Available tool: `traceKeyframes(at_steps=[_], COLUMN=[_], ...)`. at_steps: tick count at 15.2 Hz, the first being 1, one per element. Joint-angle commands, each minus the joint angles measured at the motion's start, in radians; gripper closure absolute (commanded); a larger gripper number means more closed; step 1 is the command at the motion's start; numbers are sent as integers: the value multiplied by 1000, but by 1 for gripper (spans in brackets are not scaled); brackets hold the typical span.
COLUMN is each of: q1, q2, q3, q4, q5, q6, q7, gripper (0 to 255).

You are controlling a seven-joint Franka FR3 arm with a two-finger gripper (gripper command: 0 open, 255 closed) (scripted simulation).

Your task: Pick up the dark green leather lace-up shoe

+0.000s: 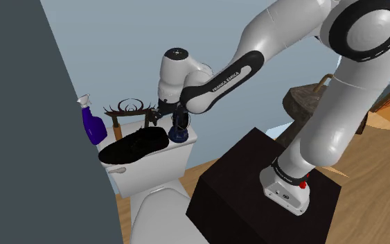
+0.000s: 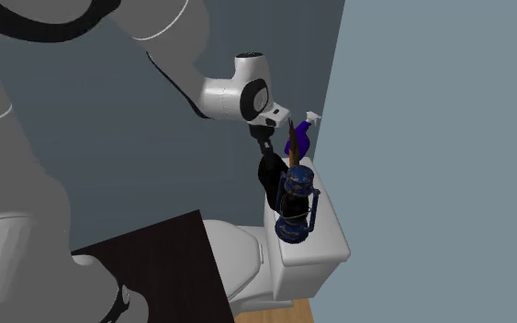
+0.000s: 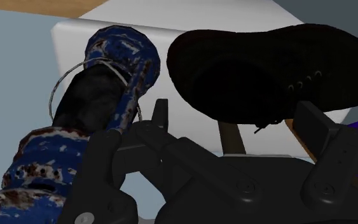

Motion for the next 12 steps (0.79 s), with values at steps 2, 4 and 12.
traceKeyframes(at_steps=[2,4,12], q1=[42,77,188], q2=[120,197,439], q3=[-27,-49,-116], q4=[87,154,400], q5=[-83,-124,-201], q6=[34,45,63], q7=[91,140,247], gripper=[0,0,0])
